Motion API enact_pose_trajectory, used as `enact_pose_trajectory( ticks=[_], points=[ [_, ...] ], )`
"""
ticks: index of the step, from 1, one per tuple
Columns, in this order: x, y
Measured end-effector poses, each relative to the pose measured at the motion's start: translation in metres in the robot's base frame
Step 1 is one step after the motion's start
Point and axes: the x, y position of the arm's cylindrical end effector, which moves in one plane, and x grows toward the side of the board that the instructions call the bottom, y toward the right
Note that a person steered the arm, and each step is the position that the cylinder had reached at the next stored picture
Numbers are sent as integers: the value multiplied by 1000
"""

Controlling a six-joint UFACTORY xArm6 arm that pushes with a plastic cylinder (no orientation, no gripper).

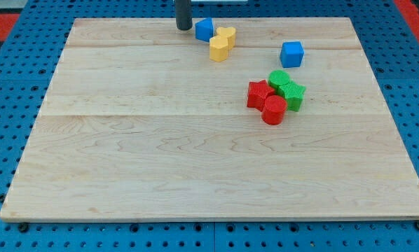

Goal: Place the blue triangle above the blue cube

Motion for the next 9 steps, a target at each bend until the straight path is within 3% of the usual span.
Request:
enact_pose_trajectory(
  ticks=[1, 2, 3, 5, 7, 9],
  points=[
    [11, 22],
    [-8, 38],
    [-24, -3],
    [7, 119],
    [40, 130],
    [42, 154]
  ],
)
